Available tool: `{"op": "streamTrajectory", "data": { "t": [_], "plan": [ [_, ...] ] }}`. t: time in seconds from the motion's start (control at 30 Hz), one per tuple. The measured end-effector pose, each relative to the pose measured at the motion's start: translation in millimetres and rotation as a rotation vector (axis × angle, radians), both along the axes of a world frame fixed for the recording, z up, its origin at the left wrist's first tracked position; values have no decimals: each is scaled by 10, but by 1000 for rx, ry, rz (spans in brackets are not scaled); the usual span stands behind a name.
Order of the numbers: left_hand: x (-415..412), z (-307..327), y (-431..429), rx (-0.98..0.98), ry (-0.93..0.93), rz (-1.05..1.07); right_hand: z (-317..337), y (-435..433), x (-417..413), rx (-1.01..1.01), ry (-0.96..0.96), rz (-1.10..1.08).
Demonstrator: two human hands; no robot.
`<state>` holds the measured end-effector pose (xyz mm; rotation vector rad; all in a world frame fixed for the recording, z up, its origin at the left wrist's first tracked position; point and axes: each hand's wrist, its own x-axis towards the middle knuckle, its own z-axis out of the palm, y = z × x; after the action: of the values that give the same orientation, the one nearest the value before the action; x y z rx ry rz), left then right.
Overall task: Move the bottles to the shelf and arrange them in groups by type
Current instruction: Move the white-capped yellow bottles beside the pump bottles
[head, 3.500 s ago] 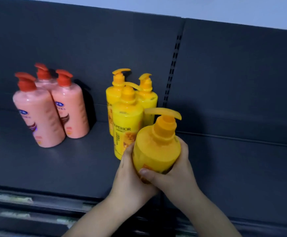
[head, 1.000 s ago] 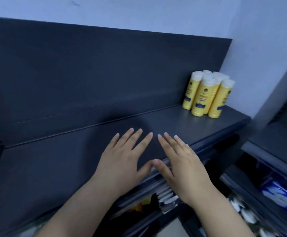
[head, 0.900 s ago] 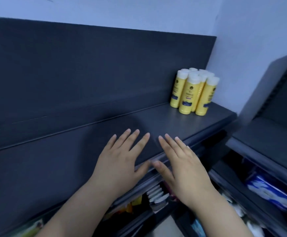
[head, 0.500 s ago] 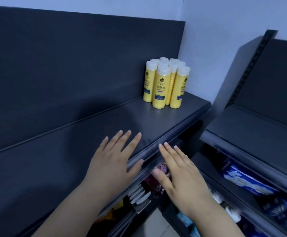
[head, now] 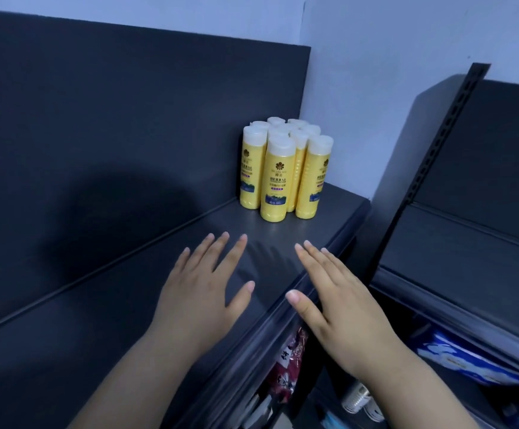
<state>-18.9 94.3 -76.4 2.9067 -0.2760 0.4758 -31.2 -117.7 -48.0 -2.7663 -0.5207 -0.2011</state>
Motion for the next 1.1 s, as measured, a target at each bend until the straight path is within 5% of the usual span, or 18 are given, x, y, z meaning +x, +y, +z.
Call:
{"op": "streamTrajectory", "data": {
  "t": [0.43, 0.87, 1.1],
  "plan": [
    [824, -84, -61, 6, 86, 82, 383, -381, 1243, 168, -69, 66],
    [2601, 781, -1076, 95, -146, 135, 669, -845, 3300, 191, -163, 186],
    [3103, 708, -1217, 166, -217, 291, 357, -716, 3766, 215, -482, 172]
  ]
}}
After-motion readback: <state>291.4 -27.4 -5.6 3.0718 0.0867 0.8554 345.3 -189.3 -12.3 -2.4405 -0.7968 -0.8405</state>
